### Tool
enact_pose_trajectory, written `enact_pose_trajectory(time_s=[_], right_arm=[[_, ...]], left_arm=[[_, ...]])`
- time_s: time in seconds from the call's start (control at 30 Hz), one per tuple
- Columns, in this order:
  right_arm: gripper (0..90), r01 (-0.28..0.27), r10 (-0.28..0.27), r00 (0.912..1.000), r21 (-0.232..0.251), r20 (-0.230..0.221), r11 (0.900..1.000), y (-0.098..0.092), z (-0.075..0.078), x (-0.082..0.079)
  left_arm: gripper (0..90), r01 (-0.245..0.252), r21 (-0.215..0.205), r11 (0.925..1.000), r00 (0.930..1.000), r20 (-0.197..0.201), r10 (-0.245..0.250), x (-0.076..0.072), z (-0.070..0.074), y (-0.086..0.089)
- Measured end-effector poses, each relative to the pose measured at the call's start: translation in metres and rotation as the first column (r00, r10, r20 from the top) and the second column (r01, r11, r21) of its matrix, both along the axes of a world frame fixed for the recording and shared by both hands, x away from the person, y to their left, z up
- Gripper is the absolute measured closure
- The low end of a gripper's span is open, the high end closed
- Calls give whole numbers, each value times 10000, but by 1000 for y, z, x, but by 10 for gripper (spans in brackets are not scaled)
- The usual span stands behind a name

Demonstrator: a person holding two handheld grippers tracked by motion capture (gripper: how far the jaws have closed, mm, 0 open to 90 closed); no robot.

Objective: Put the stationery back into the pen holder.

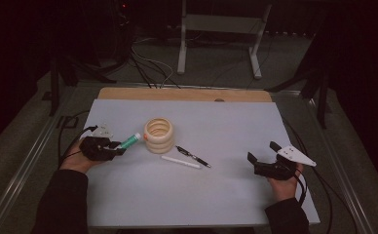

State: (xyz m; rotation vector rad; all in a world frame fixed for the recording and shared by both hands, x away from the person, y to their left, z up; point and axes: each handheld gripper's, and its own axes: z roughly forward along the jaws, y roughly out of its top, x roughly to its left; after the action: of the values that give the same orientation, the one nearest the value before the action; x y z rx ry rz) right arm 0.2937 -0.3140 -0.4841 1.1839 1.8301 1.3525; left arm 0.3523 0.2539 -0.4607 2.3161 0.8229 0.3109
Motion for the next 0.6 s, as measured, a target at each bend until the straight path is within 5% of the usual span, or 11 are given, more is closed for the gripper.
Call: enact_pose_trajectory(time_s=[0.6], right_arm=[[0,-8,8,10000,17,-1,10000,0,0,0]], left_arm=[[662,-182,-209,9996,9998,116,185,2,15,-2]])
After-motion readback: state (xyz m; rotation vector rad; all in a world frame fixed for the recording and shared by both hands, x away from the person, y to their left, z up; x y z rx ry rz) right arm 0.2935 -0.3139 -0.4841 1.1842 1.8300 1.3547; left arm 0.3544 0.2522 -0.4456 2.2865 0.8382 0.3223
